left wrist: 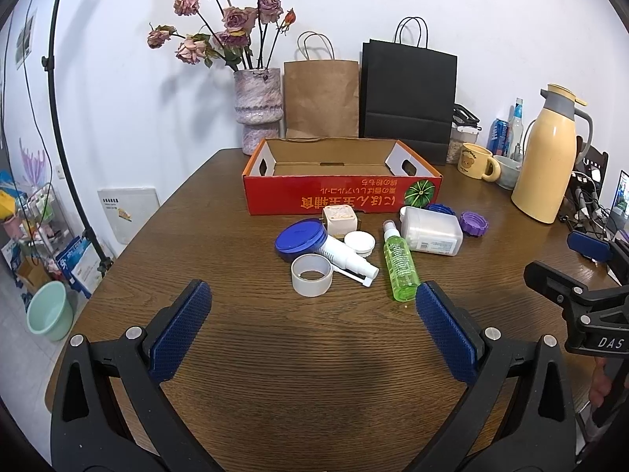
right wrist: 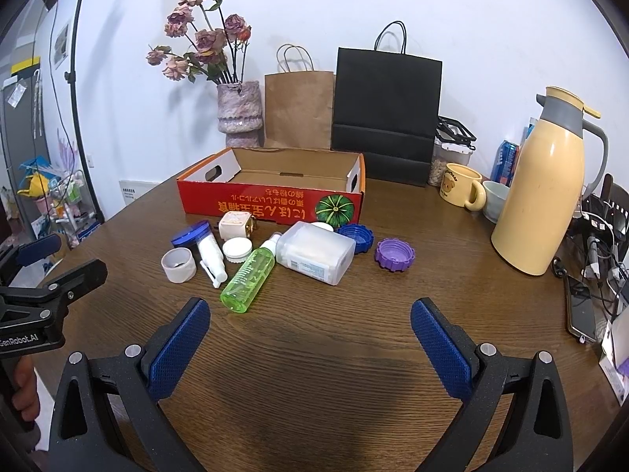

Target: Organize rigid objects

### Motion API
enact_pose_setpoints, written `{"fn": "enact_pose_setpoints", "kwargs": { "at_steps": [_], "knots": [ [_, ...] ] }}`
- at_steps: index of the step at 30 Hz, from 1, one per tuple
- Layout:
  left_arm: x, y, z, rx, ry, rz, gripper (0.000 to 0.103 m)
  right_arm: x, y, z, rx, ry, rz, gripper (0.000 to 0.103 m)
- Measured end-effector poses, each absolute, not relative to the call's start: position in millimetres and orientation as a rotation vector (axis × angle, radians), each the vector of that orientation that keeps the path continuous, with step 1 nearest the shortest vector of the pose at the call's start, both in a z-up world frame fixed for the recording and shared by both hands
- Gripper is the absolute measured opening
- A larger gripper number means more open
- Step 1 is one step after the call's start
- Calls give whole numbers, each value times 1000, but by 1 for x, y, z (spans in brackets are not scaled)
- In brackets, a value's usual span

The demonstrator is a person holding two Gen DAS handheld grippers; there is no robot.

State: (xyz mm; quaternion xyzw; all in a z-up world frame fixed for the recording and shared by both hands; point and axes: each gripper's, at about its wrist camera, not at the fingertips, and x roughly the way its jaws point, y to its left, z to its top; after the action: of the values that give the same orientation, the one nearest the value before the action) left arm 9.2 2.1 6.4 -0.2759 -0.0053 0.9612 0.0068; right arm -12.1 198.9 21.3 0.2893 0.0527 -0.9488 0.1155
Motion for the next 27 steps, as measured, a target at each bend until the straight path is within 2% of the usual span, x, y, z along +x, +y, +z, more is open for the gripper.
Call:
{"fn": "enact_pose_setpoints", "kwargs": {
  "at_steps": [27],
  "knots": [
    [8, 4, 9, -857, -23, 3000, 103, -11, 199, 21, 842, 158, -2781, 103]
  ]
}}
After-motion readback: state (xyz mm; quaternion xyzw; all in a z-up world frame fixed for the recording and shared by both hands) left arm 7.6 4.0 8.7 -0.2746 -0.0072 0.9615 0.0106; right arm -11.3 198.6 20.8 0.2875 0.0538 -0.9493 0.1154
